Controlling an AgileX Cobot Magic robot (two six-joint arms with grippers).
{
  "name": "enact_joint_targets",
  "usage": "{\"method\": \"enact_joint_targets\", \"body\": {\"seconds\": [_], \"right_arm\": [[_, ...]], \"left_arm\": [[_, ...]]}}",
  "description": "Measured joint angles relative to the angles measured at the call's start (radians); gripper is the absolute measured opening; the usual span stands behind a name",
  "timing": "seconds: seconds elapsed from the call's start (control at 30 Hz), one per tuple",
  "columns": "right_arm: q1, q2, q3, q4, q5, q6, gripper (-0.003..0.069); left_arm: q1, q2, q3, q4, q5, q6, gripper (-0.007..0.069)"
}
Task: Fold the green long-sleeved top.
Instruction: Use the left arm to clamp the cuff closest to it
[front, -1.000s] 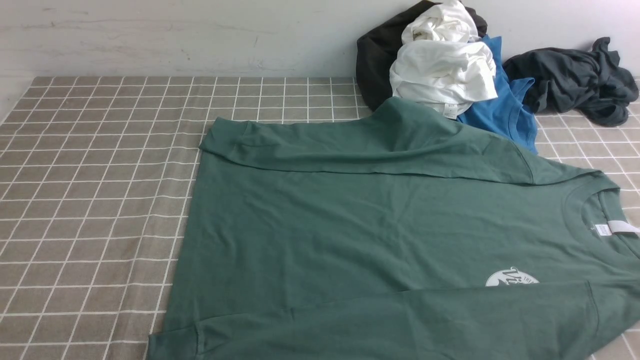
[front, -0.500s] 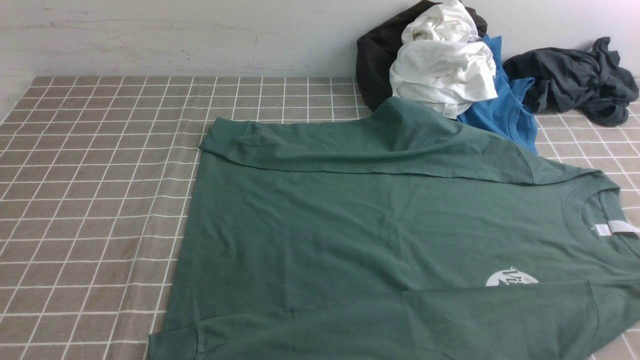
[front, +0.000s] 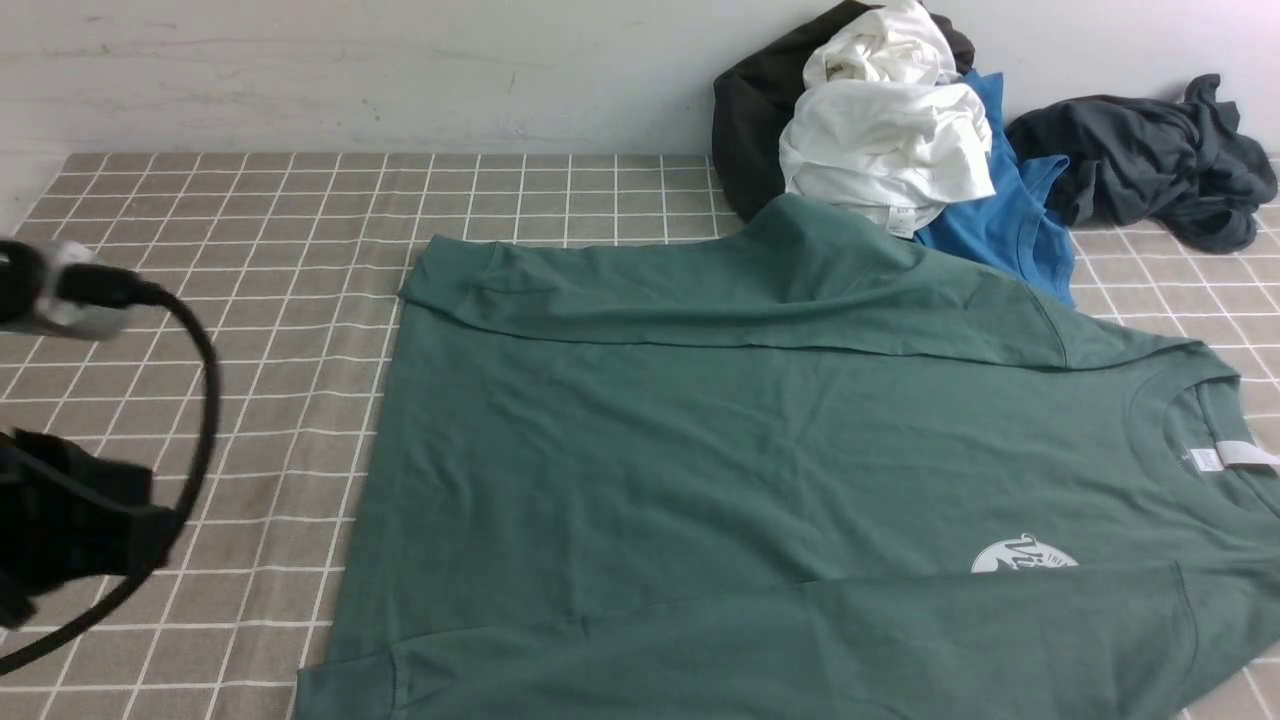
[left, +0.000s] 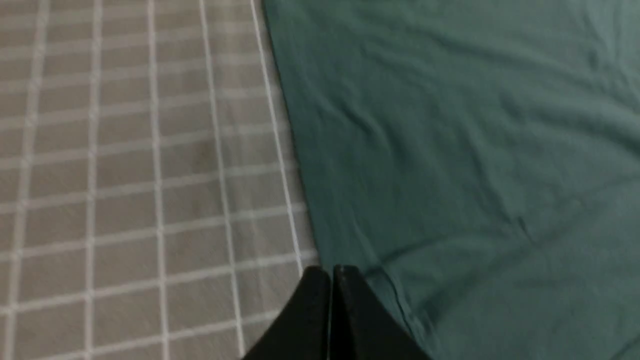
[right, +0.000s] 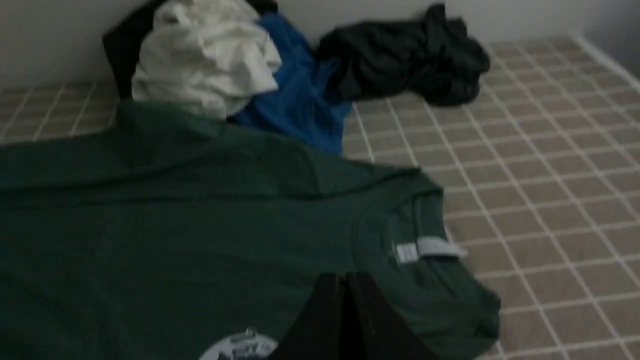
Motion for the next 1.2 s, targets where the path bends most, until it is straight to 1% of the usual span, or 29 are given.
{"method": "enact_joint_targets", "body": {"seconds": [0.03, 0.07, 0.1, 0.13, 0.17, 0.2, 0.23, 0.33, 0.37, 0.4, 0.47, 0.57, 0.63, 0.67, 0.7, 0.73, 0.8, 0.83, 0.87, 0.9, 0.97, 1.03, 1.2], "right_arm": [[0.016, 0.056, 0.0, 0.066, 0.074, -0.045, -0.0011], [0.022, 0.072, 0.0, 0.1, 0.093, -0.062, -0.0011], [0.048, 0.14, 0.0, 0.177, 0.154, -0.136, -0.0011], [0.064, 0.184, 0.0, 0.226, 0.182, -0.188, -0.0011], [0.07, 0.192, 0.0, 0.243, 0.186, -0.198, -0.0011], [0.091, 0.25, 0.0, 0.295, 0.203, -0.285, -0.0011], [0.105, 0.288, 0.0, 0.324, 0.202, -0.338, -0.0011], [0.147, 0.384, 0.0, 0.369, 0.148, -0.446, -0.0011], [0.16, 0.406, 0.0, 0.377, 0.118, -0.464, -0.001], [0.177, 0.431, 0.0, 0.38, 0.087, -0.478, -0.001], [0.214, 0.49, 0.0, 0.38, 0.018, -0.499, -0.001], [0.232, 0.544, 0.0, 0.387, -0.023, -0.513, -0.001], [0.234, 0.576, 0.0, 0.414, -0.025, -0.519, -0.001], [0.234, 0.585, 0.0, 0.426, -0.026, -0.52, -0.001], [0.234, 0.587, 0.0, 0.428, -0.026, -0.52, -0.001], [0.234, 0.594, 0.0, 0.439, -0.026, -0.527, -0.001], [0.234, 0.594, 0.0, 0.448, -0.026, -0.537, -0.001], [0.234, 0.594, 0.0, 0.449, -0.026, -0.543, -0.001], [0.234, 0.594, 0.0, 0.45, -0.026, -0.544, -0.001], [0.234, 0.594, -0.001, 0.451, -0.026, -0.546, -0.001], [0.234, 0.594, -0.002, 0.451, -0.026, -0.551, -0.001], [0.234, 0.594, -0.004, 0.452, -0.026, -0.552, -0.001], [0.234, 0.594, -0.004, 0.452, -0.026, -0.566, -0.001]], "left_arm": [[0.0, 0.069, 0.011, -0.029, 0.013, 0.0, -0.0006], [0.0, 0.078, 0.013, -0.032, 0.012, 0.0, -0.0006], [0.0, 0.148, 0.034, -0.056, -0.002, 0.0, 0.0004], [0.0, 0.192, 0.044, -0.066, -0.015, 0.004, 0.0017], [0.0, 0.201, 0.047, -0.068, -0.017, 0.005, 0.0024], [0.0, 0.265, 0.06, -0.086, -0.03, 0.02, 0.0057], [0.0, 0.309, 0.065, -0.095, -0.043, 0.033, 0.0083], [0.0, 0.429, 0.07, -0.123, -0.084, 0.088, 0.0217], [0.0, 0.457, 0.071, -0.128, -0.096, 0.099, 0.0258], [0.0, 0.499, 0.071, -0.136, -0.106, 0.104, 0.0328], [0.0, 0.569, 0.071, -0.138, -0.119, 0.104, 0.0409], [0.0, 0.631, 0.071, -0.14, -0.124, 0.104, 0.0437], [-0.013, 0.678, 0.071, -0.14, -0.141, 0.104, 0.0422], [-0.027, 0.696, 0.071, -0.14, -0.156, 0.104, 0.0401], [-0.027, 0.698, 0.071, -0.14, -0.159, 0.104, 0.0401], [-0.051, 0.706, 0.069, -0.134, -0.191, 0.104, 0.0345], [-0.08, 0.709, 0.069, -0.135, -0.229, 0.104, 0.0267], [-0.102, 0.71, 0.069, -0.136, -0.251, 0.104, 0.0196], [-0.11, 0.711, 0.069, -0.136, -0.258, 0.104, 0.0164], [-0.124, 0.711, 0.069, -0.136, -0.269, 0.104, 0.0111], [-0.15, 0.709, 0.068, -0.129, -0.286, 0.104, 0.0046], [-0.17, 0.697, 0.068, -0.122, -0.299, 0.104, 0.0033], [-0.198, 0.629, 0.054, -0.11, -0.293, 0.104, 0.0033]]}}
